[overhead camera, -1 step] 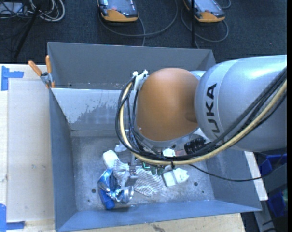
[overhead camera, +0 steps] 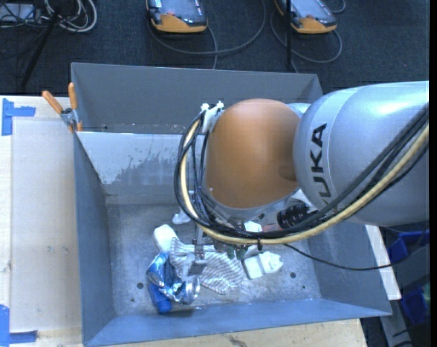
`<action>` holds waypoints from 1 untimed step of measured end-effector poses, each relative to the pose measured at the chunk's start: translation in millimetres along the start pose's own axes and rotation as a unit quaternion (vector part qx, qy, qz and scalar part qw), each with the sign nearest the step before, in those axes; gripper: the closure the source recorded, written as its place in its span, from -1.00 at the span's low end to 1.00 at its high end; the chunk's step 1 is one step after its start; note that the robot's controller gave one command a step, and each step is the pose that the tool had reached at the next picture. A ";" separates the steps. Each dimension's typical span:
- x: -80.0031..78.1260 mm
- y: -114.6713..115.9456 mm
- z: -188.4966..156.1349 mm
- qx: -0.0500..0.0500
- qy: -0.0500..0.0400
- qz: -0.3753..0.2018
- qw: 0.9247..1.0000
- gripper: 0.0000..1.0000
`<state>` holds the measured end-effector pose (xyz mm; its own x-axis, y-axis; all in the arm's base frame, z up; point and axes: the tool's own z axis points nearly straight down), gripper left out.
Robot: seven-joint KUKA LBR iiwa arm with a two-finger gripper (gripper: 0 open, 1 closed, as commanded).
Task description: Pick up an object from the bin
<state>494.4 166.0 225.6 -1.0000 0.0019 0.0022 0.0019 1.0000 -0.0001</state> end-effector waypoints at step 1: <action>23.9 -12.8 69.0 0.001 0.002 0.008 1.000 -1.00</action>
Offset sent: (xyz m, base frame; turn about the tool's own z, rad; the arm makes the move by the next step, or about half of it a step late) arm -0.0237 -0.0098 -0.0661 -0.1607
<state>470.4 153.2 156.6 -0.9998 0.0179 0.0065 0.0179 0.9998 -0.0018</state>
